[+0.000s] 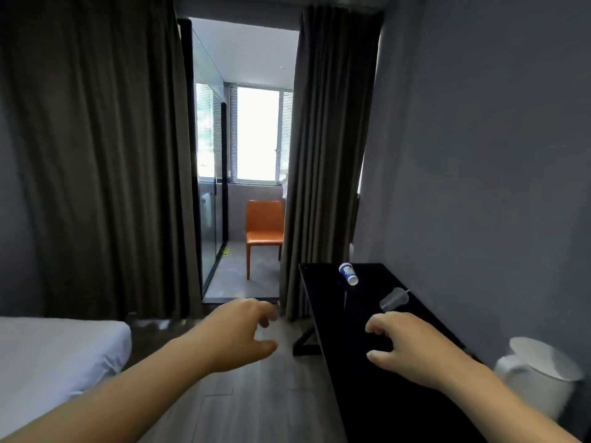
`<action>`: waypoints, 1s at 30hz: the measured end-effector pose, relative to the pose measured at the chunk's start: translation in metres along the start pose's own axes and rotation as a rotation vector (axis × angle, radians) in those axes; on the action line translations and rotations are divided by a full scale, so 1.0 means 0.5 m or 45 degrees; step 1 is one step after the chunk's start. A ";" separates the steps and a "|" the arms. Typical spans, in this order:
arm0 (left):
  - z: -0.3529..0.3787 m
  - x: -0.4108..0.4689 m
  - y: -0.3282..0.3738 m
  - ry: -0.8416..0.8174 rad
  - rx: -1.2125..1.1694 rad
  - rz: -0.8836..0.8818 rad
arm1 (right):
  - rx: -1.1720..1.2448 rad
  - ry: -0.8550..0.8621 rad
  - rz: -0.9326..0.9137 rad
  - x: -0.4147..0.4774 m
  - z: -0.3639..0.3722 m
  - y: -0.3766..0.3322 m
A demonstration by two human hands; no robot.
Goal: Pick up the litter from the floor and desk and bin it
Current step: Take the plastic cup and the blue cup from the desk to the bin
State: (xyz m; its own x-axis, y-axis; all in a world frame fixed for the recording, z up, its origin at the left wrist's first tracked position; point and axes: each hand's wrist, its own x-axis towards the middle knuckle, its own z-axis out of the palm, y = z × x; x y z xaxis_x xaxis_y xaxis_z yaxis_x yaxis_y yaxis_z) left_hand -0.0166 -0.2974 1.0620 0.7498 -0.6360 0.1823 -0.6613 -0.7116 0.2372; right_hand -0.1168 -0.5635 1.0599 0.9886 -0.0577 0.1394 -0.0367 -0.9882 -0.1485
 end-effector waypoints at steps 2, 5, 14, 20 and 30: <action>0.011 0.065 -0.045 -0.029 0.004 0.019 | -0.008 -0.021 0.026 0.066 0.018 0.007; 0.026 0.174 -0.116 -0.060 0.004 0.063 | -0.006 -0.013 0.090 0.167 0.045 0.024; 0.023 0.520 -0.322 -0.132 -0.012 0.261 | 0.051 0.006 0.395 0.450 0.096 0.068; 0.089 0.739 -0.380 -0.200 -0.072 0.388 | 0.014 -0.004 0.596 0.577 0.122 0.130; 0.246 1.132 -0.373 -0.306 -0.123 0.507 | -0.003 -0.044 0.818 0.814 0.192 0.380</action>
State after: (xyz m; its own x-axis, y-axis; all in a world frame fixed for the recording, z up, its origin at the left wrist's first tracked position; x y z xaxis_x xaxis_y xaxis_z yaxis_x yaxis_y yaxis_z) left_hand 0.5287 -0.5613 1.0038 0.4045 -0.9129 0.0537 -0.8829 -0.3746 0.2831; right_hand 0.2925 -0.7613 0.9943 0.7735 -0.6337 -0.0083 -0.6235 -0.7585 -0.1896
